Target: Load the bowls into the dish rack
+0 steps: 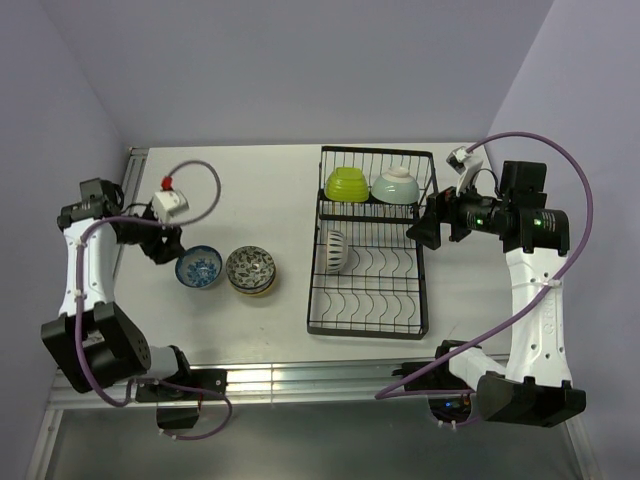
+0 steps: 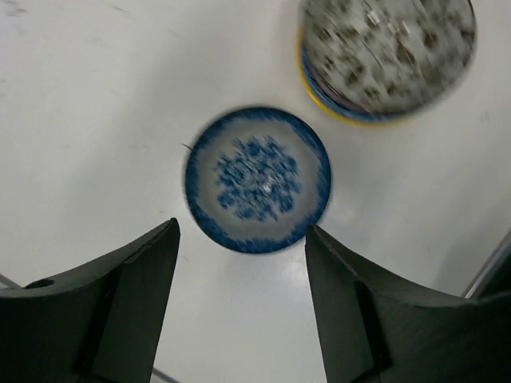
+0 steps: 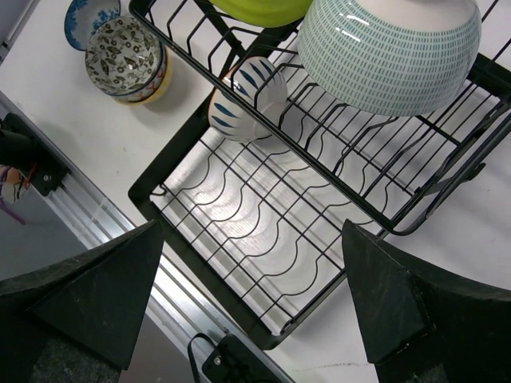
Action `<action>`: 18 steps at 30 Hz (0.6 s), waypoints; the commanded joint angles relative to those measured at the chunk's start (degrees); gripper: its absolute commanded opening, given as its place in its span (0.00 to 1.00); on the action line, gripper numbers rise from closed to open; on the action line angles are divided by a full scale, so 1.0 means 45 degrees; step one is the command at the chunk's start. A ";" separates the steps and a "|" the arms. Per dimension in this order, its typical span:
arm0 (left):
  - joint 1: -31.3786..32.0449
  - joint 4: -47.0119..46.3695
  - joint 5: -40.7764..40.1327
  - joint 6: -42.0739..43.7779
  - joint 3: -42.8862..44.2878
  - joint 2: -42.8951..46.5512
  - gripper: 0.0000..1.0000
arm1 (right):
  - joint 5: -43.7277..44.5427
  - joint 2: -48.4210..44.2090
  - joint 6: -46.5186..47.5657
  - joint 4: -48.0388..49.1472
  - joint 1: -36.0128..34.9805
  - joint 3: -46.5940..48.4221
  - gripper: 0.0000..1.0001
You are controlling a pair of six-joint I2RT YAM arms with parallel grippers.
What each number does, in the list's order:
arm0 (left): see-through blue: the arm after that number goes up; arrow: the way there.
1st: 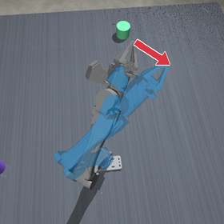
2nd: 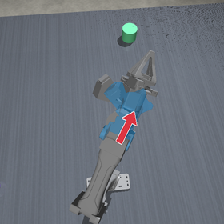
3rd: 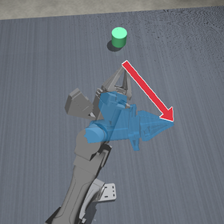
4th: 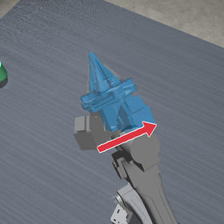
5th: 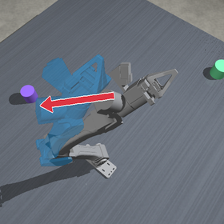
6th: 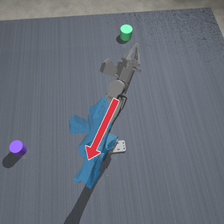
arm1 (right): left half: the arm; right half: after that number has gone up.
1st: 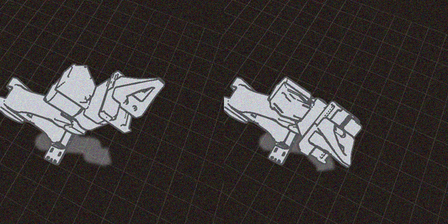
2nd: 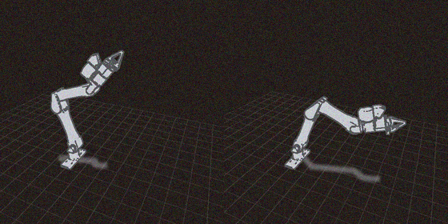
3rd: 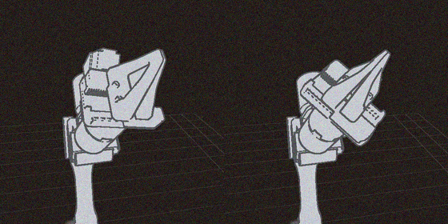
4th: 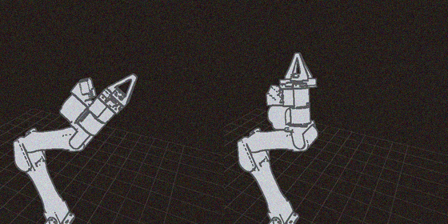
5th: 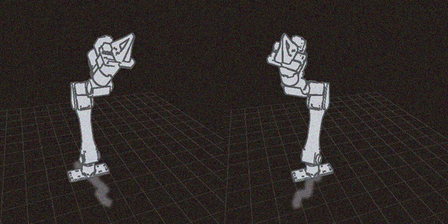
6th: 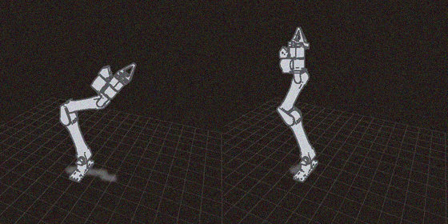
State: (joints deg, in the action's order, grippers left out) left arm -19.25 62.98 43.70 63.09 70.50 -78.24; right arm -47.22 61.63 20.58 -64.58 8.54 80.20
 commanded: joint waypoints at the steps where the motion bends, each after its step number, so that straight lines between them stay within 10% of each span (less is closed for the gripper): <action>1: 0.0019 0.2758 -0.0666 0.7620 -0.1015 0.1271 0.71 | 0.0005 -0.0277 0.0212 0.0054 0.0095 0.0087 1.00; 7: 0.0331 0.2338 -0.2640 1.0958 -0.3983 0.3008 0.74 | 0.0025 -0.0296 0.0213 -0.0005 0.0095 0.0010 1.00; 18: 0.1581 -0.0421 -0.2779 1.0319 -0.6078 0.3932 0.76 | 0.0006 -0.0179 0.0271 -0.0161 0.0095 -0.0050 1.00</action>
State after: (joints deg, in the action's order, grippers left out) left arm -12.91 64.86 29.76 109.27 41.71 -59.24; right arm -47.00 61.52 20.93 -64.84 8.54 79.79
